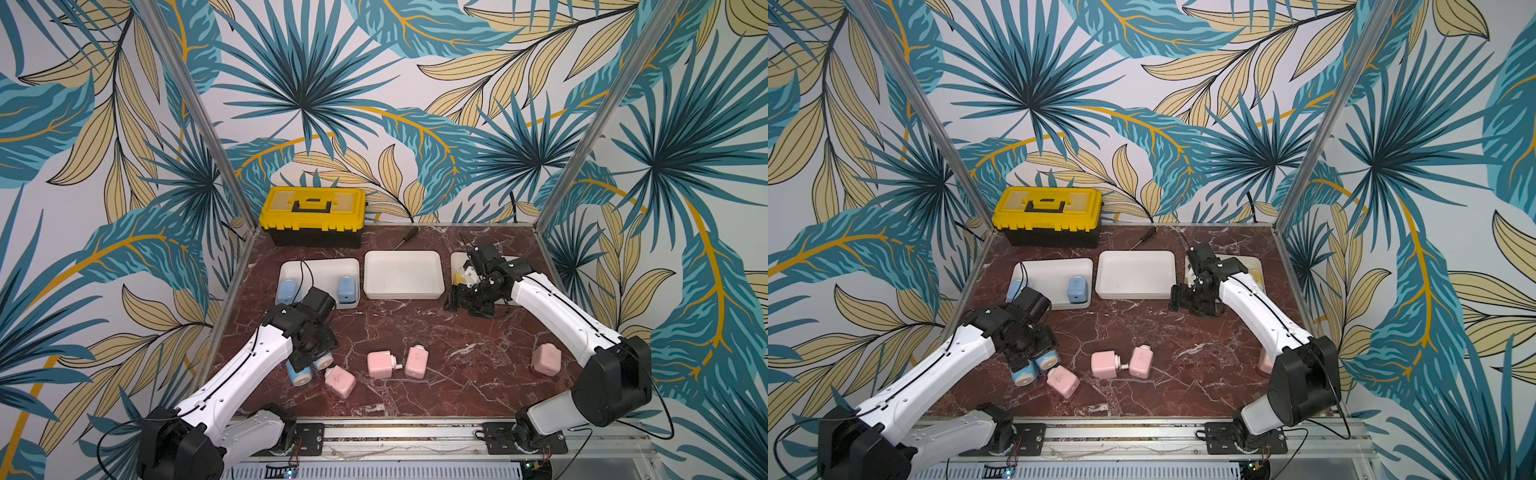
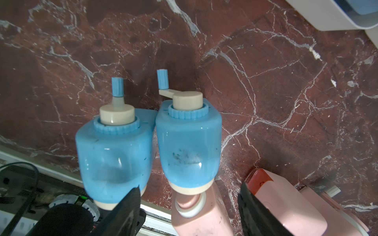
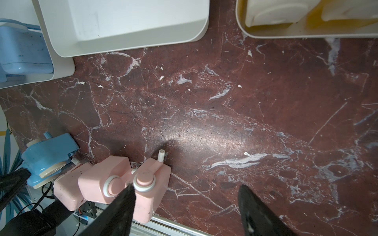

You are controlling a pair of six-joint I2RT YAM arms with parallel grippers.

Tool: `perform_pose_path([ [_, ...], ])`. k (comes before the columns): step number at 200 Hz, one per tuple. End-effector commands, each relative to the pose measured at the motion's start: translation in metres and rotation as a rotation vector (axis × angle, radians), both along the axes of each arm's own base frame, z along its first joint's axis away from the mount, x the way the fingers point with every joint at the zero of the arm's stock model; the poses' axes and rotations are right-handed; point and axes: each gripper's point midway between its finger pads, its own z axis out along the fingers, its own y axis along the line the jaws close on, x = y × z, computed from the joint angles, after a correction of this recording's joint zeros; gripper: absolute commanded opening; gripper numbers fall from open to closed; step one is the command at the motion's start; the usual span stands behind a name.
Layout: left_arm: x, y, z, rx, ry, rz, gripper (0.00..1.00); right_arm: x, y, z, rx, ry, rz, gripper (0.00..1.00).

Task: Place the pencil sharpeners by color into the storage box
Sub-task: Pick up the pencil sharpener from the center of the board.

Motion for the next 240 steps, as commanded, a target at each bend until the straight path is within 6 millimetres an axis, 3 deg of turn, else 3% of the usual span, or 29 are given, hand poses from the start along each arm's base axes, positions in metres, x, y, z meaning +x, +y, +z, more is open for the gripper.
perform_pose_path([
  [1,0.004,0.007,-0.004,0.048,0.001,0.045,0.76,-0.007,0.002,-0.009,-0.004,0.036,0.039,0.80],
  [96,0.026,0.000,-0.008,0.088,0.040,0.020,0.75,-0.002,0.006,-0.015,0.002,0.043,0.054,0.80],
  [240,0.016,-0.002,-0.040,0.097,0.128,0.010,0.72,0.001,0.006,-0.018,-0.001,0.049,0.048,0.80],
])
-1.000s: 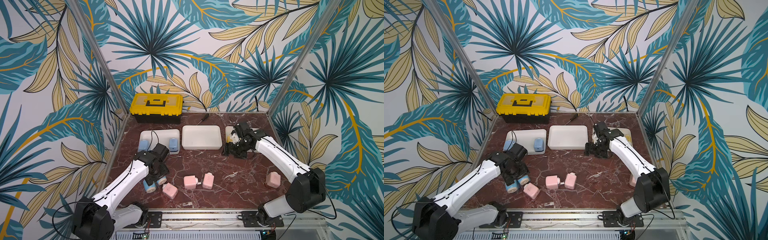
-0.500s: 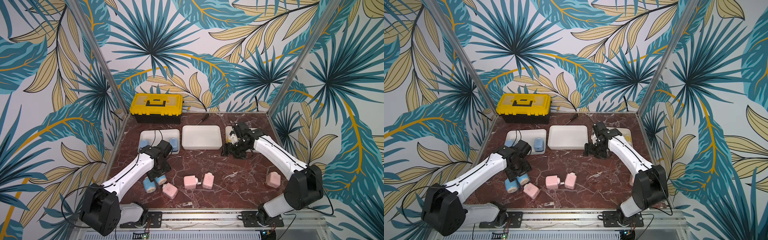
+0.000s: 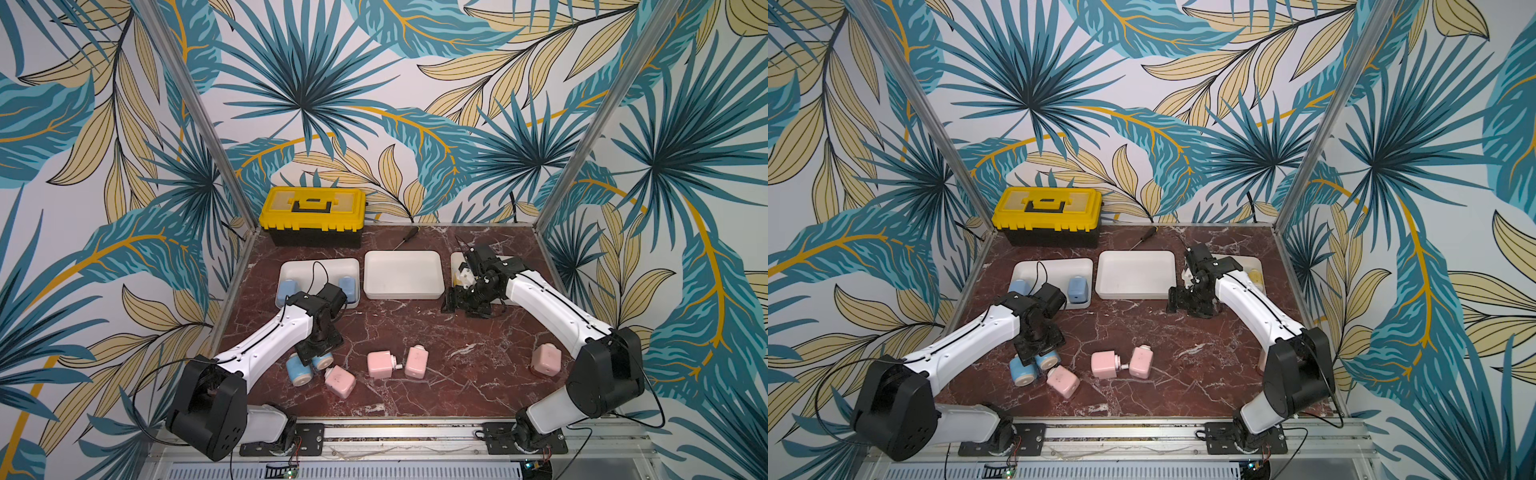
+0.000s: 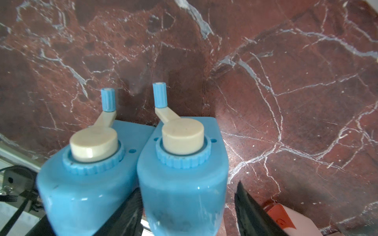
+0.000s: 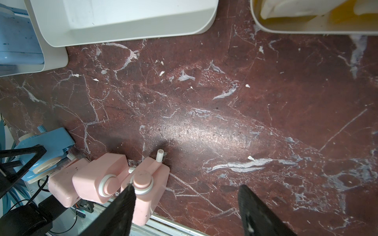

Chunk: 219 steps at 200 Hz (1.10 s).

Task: Place the pencil sharpeners by color into the storage box
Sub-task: Pick up the pencil sharpener from the center of the board.

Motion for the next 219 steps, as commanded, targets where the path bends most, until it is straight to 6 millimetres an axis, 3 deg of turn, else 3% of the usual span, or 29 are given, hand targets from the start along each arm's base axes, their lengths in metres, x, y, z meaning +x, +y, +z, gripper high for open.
perform_pose_path([
  [1,0.000,-0.001,-0.005,0.002,0.004,-0.010,0.72,0.000,0.002,-0.005,-0.004,0.014,0.012,0.80],
  [84,0.006,0.001,-0.017,0.014,0.028,-0.025,0.70,-0.001,0.000,-0.008,-0.010,0.023,0.004,0.80],
  [143,0.014,0.002,-0.024,0.015,0.036,-0.046,0.59,-0.001,-0.001,-0.008,-0.018,0.024,-0.004,0.80],
  [219,0.055,-0.021,-0.020,0.011,0.021,-0.213,0.52,0.000,-0.003,-0.009,-0.029,0.027,-0.015,0.80],
])
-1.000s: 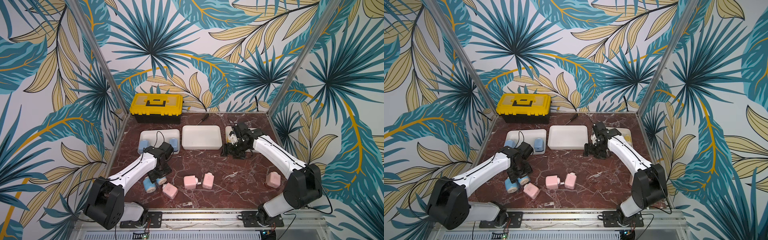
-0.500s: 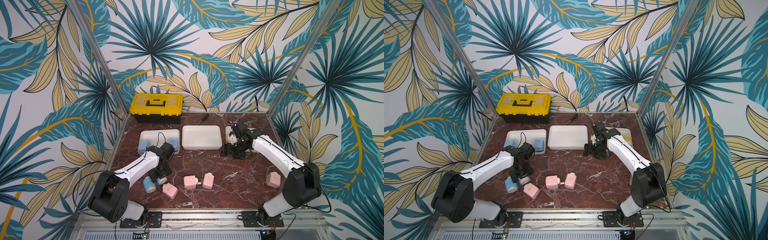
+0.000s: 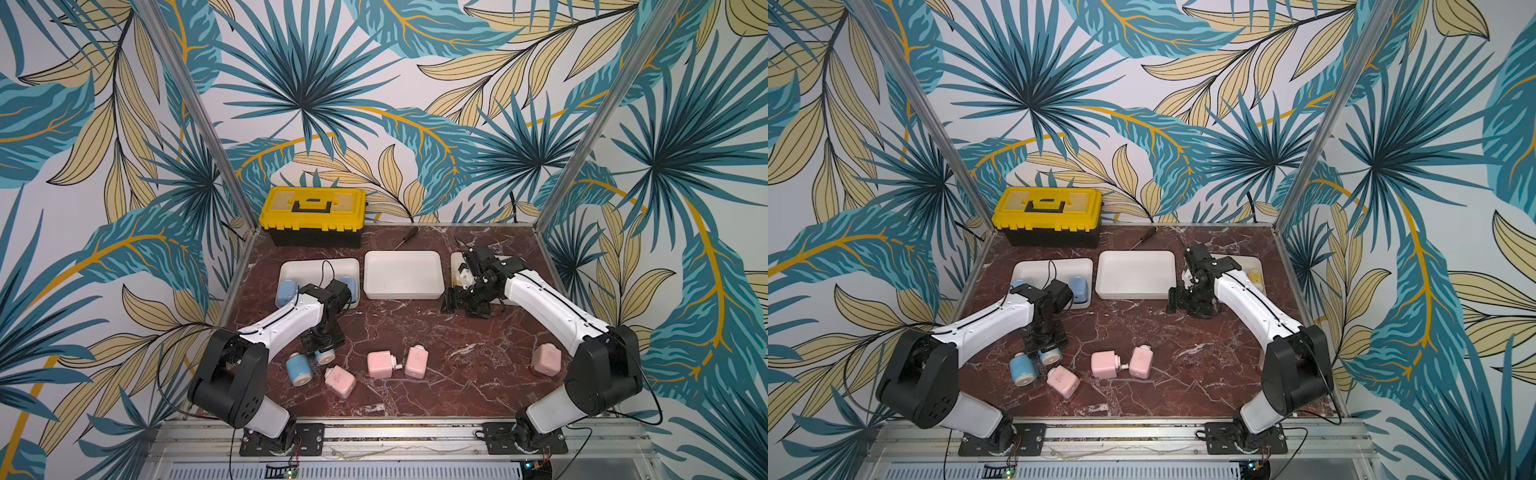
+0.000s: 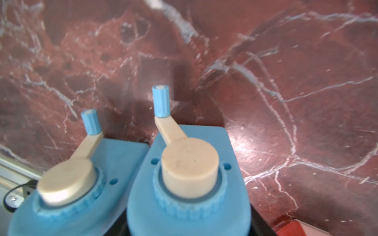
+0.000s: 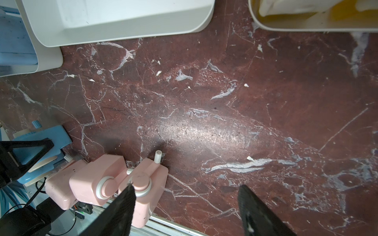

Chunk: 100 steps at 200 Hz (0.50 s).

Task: Place the pencil sharpeners by color into the storage box
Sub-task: Pick up the pencil sharpener from the center of the board.

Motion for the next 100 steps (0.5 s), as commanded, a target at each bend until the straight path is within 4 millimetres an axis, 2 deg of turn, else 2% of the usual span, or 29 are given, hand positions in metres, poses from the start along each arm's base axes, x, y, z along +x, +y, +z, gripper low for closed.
perform_pose_path([
  [1,0.030,-0.015,-0.003,-0.028,-0.065,-0.082,0.52,0.000,-0.002,-0.005,-0.019,0.015,-0.010,0.80],
  [45,0.051,-0.034,-0.002,-0.035,-0.072,-0.218,0.52,0.001,-0.002,-0.006,-0.025,0.021,-0.014,0.80],
  [61,0.052,-0.043,-0.002,-0.073,-0.064,-0.258,0.52,0.001,-0.003,-0.005,-0.028,0.022,-0.017,0.80],
  [100,0.053,-0.046,-0.004,-0.087,-0.056,-0.307,0.57,0.002,-0.002,-0.005,-0.028,0.026,-0.026,0.80],
])
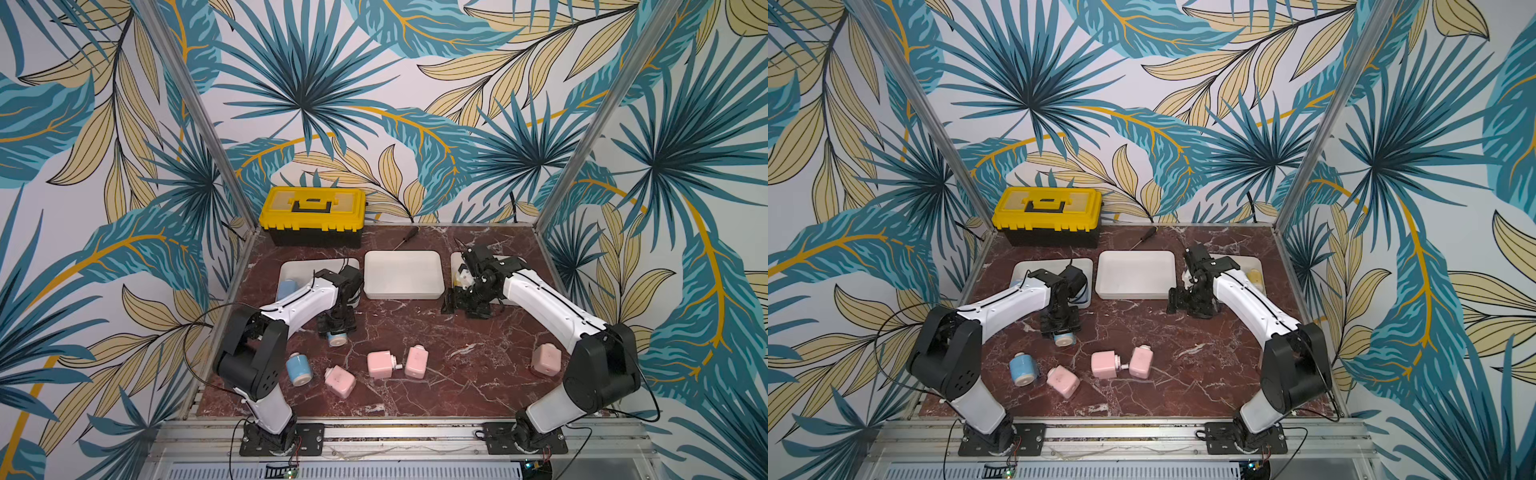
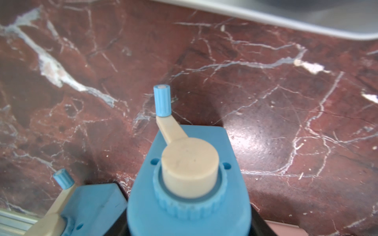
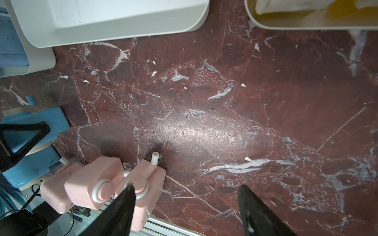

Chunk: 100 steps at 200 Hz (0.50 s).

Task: Place the pencil sharpeners by color into the storage box
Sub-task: Pick up the pencil sharpener from the center of the board.

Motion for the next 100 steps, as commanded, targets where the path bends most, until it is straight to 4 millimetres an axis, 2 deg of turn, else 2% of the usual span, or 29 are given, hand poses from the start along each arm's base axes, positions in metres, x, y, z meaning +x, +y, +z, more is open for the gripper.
perform_pose_path([
  [1,0.011,-0.014,-0.006,-0.052,-0.023,-0.065,0.57,0.001,-0.001,0.000,-0.015,0.013,-0.016,0.80],
  [57,0.009,-0.014,-0.015,-0.040,0.010,-0.077,0.71,0.002,0.003,0.002,0.005,0.014,-0.014,0.80],
  [100,0.012,-0.014,-0.016,-0.030,0.006,-0.078,0.72,0.001,0.001,0.000,-0.008,0.021,-0.018,0.80],
])
